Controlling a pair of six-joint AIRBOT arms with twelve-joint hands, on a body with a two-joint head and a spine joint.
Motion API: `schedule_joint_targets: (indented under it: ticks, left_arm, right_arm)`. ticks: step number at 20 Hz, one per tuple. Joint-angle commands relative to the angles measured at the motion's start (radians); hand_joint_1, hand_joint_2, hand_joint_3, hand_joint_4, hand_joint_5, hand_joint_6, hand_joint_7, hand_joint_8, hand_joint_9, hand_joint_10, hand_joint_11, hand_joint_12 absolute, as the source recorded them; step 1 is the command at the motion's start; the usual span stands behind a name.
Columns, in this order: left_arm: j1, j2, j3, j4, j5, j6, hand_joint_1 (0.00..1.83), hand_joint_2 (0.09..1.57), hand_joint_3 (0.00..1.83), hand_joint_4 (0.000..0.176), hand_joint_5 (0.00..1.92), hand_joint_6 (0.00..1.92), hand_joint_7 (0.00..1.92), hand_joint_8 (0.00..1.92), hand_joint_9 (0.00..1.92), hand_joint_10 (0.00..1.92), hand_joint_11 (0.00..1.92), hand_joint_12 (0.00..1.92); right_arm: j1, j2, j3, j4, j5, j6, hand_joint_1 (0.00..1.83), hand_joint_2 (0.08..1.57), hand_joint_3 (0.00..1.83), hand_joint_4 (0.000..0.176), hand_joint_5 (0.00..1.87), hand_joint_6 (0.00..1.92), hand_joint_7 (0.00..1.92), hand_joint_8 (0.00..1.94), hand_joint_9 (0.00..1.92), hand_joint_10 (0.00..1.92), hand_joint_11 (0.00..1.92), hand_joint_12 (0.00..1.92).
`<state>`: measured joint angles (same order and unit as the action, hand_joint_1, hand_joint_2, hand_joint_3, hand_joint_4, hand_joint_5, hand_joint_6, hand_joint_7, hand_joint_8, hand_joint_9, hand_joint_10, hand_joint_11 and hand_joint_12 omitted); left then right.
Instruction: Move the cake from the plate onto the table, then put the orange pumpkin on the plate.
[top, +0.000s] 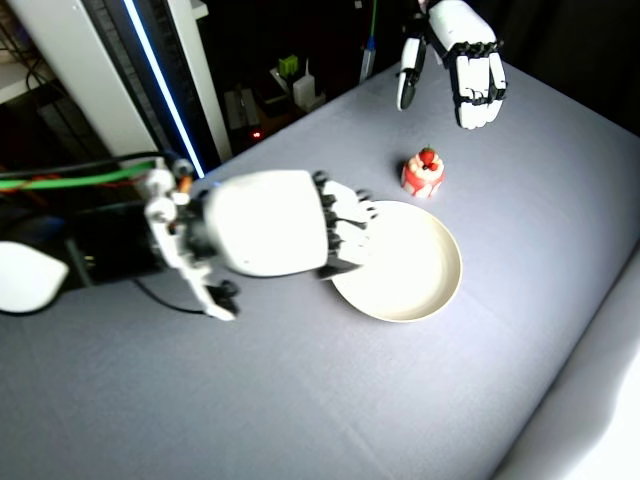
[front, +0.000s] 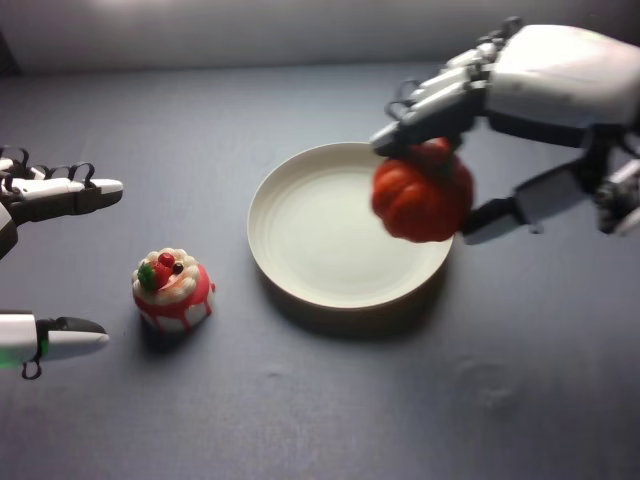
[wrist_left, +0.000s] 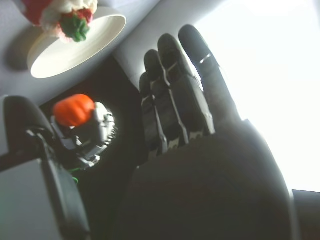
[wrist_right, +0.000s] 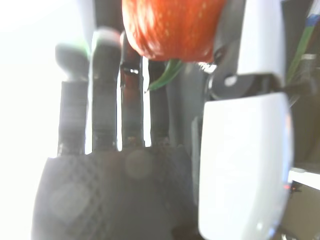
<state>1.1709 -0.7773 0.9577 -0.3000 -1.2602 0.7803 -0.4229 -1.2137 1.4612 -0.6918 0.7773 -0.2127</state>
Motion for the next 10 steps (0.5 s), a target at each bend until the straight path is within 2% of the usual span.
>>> schedule_joint_targets:
  ticks: [1, 2, 3, 4, 5, 6, 7, 8, 9, 10]
  left_arm:
    - [-0.003, -0.006, 0.003, -0.013, -0.129, -0.005, 0.84, 0.86, 0.0, 0.015, 0.46, 0.0, 0.61, 0.0, 0.62, 0.01, 0.22, 0.88]
    - [-0.003, -0.01, 0.005, -0.014, -0.129, -0.007, 0.83, 0.87, 0.01, 0.01, 0.47, 0.0, 0.62, 0.0, 0.62, 0.01, 0.23, 0.88]
    - [-0.003, -0.016, 0.008, -0.014, -0.127, -0.013, 0.84, 0.86, 0.0, 0.02, 0.47, 0.0, 0.62, 0.0, 0.63, 0.01, 0.23, 0.88]
    - [-0.003, -0.017, 0.009, -0.014, -0.127, -0.015, 0.84, 0.86, 0.0, 0.02, 0.47, 0.0, 0.62, 0.0, 0.63, 0.01, 0.23, 0.88]
    - [-0.002, -0.017, 0.009, -0.014, -0.126, -0.016, 0.86, 0.84, 0.0, 0.002, 0.49, 0.0, 0.6, 0.0, 0.61, 0.0, 0.19, 0.93]
    - [-0.002, -0.017, 0.009, -0.014, -0.126, -0.016, 0.86, 0.85, 0.0, 0.0, 0.49, 0.0, 0.59, 0.0, 0.6, 0.0, 0.16, 0.99]
    - [-0.002, -0.016, 0.009, -0.014, -0.127, -0.017, 0.88, 0.86, 0.0, 0.0, 0.49, 0.0, 0.58, 0.0, 0.59, 0.0, 0.15, 1.03]
    - [-0.003, -0.016, 0.01, -0.013, -0.128, -0.017, 0.88, 0.86, 0.0, 0.0, 0.49, 0.0, 0.58, 0.0, 0.59, 0.0, 0.15, 1.03]
    - [-0.002, -0.016, 0.009, -0.012, -0.128, -0.019, 0.89, 0.87, 0.0, 0.0, 0.5, 0.0, 0.58, 0.0, 0.61, 0.0, 0.23, 0.95]
    - [-0.002, -0.015, 0.009, -0.012, -0.128, -0.019, 0.87, 0.87, 0.0, 0.0, 0.5, 0.0, 0.59, 0.0, 0.62, 0.0, 0.27, 0.89]
  right_arm:
    - [0.019, -0.013, 0.014, 0.048, 0.046, 0.004, 1.25, 1.09, 0.0, 0.0, 0.97, 0.99, 1.11, 0.85, 0.91, 0.89, 0.61, 1.39]
    - [0.029, -0.043, 0.036, 0.033, 0.012, 0.004, 1.25, 1.08, 0.0, 0.0, 0.97, 0.97, 1.12, 0.84, 0.99, 0.88, 0.77, 1.32]
    - [0.038, -0.082, 0.065, 0.011, -0.031, 0.004, 1.23, 1.11, 0.0, 0.0, 0.93, 1.03, 1.04, 0.98, 0.9, 0.99, 0.73, 1.37]
    - [0.039, -0.1, 0.078, 0.001, -0.047, 0.004, 1.23, 1.11, 0.0, 0.0, 0.93, 1.03, 1.04, 0.98, 0.9, 0.99, 0.73, 1.37]
    - [0.04, -0.127, 0.099, -0.009, -0.076, 0.004, 1.23, 1.17, 0.0, 0.0, 0.87, 0.97, 0.89, 1.35, 0.73, 1.37, 0.72, 1.66]
    - [0.04, -0.146, 0.116, -0.012, -0.096, 0.004, 1.13, 1.07, 0.0, 0.0, 0.68, 0.54, 0.67, 0.93, 0.67, 1.17, 0.64, 1.47]
    - [0.04, -0.157, 0.127, -0.012, -0.11, 0.004, 0.94, 1.04, 0.0, 0.0, 0.52, 0.17, 0.55, 0.49, 0.59, 0.86, 0.54, 1.3]
    - [0.04, -0.164, 0.135, -0.013, -0.125, 0.003, 0.94, 1.04, 0.0, 0.0, 0.52, 0.17, 0.55, 0.49, 0.59, 0.86, 0.54, 1.3]
    - [0.04, -0.168, 0.142, -0.017, -0.135, 0.002, 0.76, 1.0, 0.0, 0.046, 0.22, 0.01, 0.34, 0.05, 0.41, 0.33, 0.13, 1.25]
    - [0.04, -0.168, 0.143, -0.018, -0.137, 0.0, 0.72, 0.98, 0.0, 0.074, 0.14, 0.0, 0.26, 0.01, 0.36, 0.16, 0.03, 1.22]
